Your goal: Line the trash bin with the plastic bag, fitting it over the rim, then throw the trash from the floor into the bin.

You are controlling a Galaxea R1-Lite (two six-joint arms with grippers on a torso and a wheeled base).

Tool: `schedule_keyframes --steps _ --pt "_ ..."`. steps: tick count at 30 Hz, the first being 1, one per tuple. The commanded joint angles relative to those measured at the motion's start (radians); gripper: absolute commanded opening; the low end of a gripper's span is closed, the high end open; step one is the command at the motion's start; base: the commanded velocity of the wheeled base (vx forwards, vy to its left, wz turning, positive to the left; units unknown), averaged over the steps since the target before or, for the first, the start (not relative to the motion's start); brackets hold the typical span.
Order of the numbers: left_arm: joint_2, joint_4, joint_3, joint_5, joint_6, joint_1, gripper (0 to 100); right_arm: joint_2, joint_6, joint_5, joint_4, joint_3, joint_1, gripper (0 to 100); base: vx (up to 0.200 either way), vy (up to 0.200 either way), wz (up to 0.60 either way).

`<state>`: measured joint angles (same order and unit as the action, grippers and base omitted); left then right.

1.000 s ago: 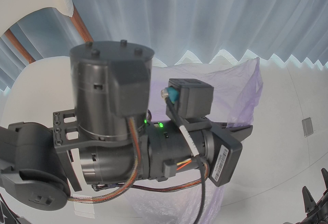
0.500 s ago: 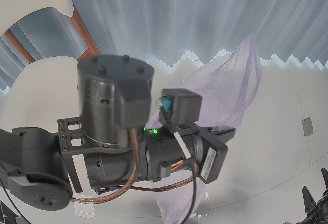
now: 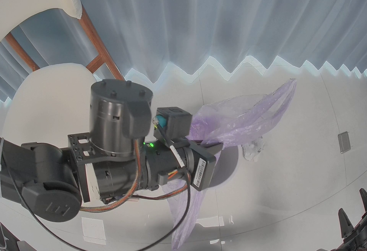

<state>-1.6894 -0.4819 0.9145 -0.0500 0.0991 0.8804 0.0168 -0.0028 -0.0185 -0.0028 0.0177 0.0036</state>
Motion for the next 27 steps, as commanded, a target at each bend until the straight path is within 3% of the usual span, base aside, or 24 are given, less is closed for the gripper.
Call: schedule_keyframes --steps 1,5,11,22,27 --pt "-0.016 -0.029 0.006 -0.001 -0.024 -0.047 0 -0.017 0.001 0.000 0.000 -0.018 0.001 100 0.000 0.000 0.00" --pt "-0.041 -0.083 0.006 -0.004 -0.084 -0.117 0 -0.017 0.003 0.002 0.000 -0.018 -0.001 100 0.000 0.000 0.00" --pt "-0.079 -0.141 0.053 -0.028 -0.101 -0.190 0 -0.017 0.003 0.002 0.000 -0.018 -0.001 100 0.000 0.000 0.00" --pt "-0.119 -0.101 0.156 -0.050 -0.127 -0.228 0 -0.017 0.003 0.006 0.000 -0.018 -0.001 100 0.000 0.000 0.00" --pt "-0.130 -0.090 0.195 -0.005 -0.217 -0.245 0 -0.017 0.001 0.006 0.001 -0.018 -0.001 100 0.000 0.000 0.00"
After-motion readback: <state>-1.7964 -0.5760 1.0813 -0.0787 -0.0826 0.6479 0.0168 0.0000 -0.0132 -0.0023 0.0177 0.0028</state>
